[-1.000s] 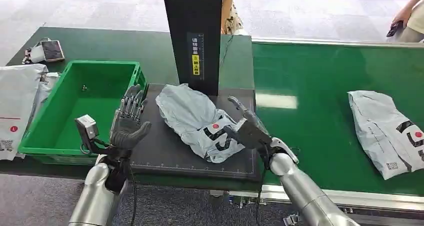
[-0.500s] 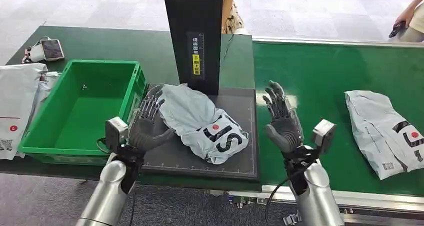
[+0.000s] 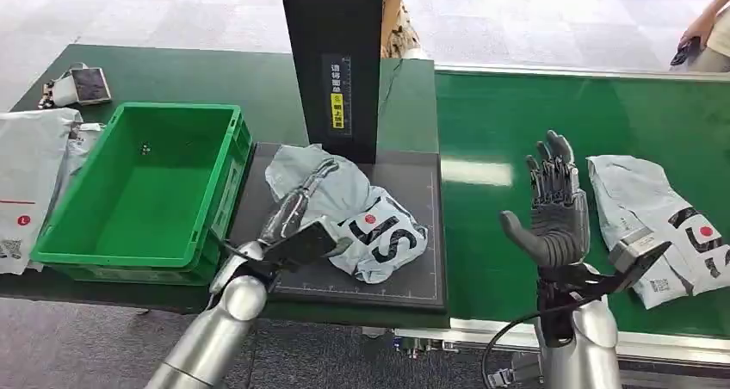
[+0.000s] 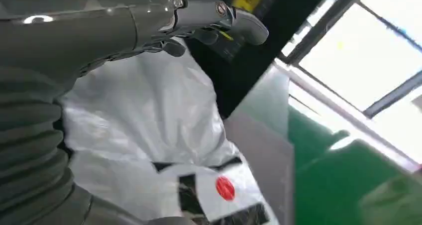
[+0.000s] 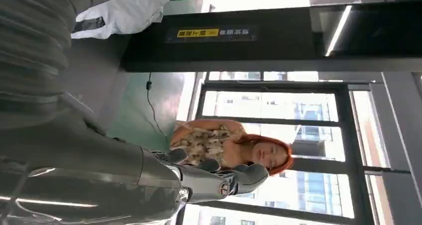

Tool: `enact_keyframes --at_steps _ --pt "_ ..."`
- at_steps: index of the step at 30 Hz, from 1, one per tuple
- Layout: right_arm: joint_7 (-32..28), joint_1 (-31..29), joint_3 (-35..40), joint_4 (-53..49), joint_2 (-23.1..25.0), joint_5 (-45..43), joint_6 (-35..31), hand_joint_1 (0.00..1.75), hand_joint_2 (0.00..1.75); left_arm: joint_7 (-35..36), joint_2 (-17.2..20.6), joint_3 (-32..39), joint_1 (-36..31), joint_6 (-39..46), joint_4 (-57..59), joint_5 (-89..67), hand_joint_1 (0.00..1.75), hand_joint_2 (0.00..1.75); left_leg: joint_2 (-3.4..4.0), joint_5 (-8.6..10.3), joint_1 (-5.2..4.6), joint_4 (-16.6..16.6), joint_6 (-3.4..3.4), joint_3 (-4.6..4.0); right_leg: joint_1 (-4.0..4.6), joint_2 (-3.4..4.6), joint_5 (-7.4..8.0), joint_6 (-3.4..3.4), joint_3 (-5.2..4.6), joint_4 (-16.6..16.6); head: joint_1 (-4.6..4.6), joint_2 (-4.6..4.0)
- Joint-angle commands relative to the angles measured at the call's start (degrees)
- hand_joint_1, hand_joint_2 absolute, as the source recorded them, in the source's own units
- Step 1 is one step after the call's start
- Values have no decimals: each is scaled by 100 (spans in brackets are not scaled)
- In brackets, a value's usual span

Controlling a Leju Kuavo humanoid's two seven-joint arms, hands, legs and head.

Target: Moved the parcel from conveyor to table for the left to box.

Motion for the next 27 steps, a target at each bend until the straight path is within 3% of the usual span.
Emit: enact_keyframes --at_steps 1,3,13,17,18,19,27 --pt "37 -531 -193 401 369 113 74 0 175 455 -775 -1317 -1855 -383 2749 -1083 0 175 -7 2 -2 3 3 1 -3 -8 1 1 6 1 0 0" --pt "69 -608 -157 456 380 116 75 0 175 464 -793 -1390 -1911 -411 2866 -1158 0 175 6 0 -3 1 3 5 -5 4 4 -1 7 0 4 0" --pt "56 -889 26 975 653 325 10 0 175 2016 -907 -2033 -2438 -1787 3753 -1377 0 175 18 -3 -2 -3 -1 12 2 17 4 -4 7 -2 2 0" --pt "82 -1054 43 1189 693 343 -12 0 175 2126 -907 -2055 -2516 -2249 3882 -1164 0 175 27 -2 -2 -7 -1 17 2 25 6 -4 10 -4 2 0" --pt "83 -1033 33 1199 686 341 -13 0 175 2124 -907 -2050 -2508 -2223 3909 -1158 56 175 28 -2 -3 -6 -1 13 1 27 6 -3 5 0 2 0" --pt "81 -996 13 1171 690 324 -11 0 175 2118 -907 -2064 -2501 -2170 3966 -1179 175 175 30 -1 -3 -11 -1 23 1 28 8 -5 14 -6 2 0" --pt "77 -957 -9 1151 671 303 12 0 175 2108 -907 -2064 -2476 -2124 3996 -1192 175 175 18 -1 -1 -8 -2 16 0 16 3 -3 12 -2 2 0"
